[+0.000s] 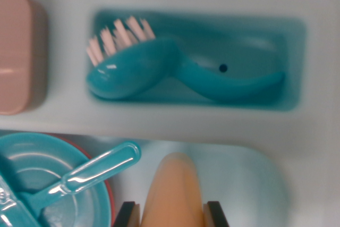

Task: Pick detergent from the sink

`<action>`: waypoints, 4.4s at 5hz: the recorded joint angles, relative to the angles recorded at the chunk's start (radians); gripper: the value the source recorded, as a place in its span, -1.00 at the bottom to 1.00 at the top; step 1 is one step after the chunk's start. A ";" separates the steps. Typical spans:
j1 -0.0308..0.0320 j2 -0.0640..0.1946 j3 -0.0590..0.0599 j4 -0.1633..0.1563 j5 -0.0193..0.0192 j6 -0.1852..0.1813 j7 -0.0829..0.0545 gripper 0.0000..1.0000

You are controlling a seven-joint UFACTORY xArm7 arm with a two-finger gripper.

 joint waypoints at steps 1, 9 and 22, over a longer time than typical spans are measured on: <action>0.0003 -0.010 0.000 0.021 -0.0023 0.030 0.002 1.00; 0.0018 -0.064 -0.003 0.134 -0.0150 0.198 0.014 1.00; 0.0040 -0.145 -0.007 0.302 -0.0338 0.445 0.031 1.00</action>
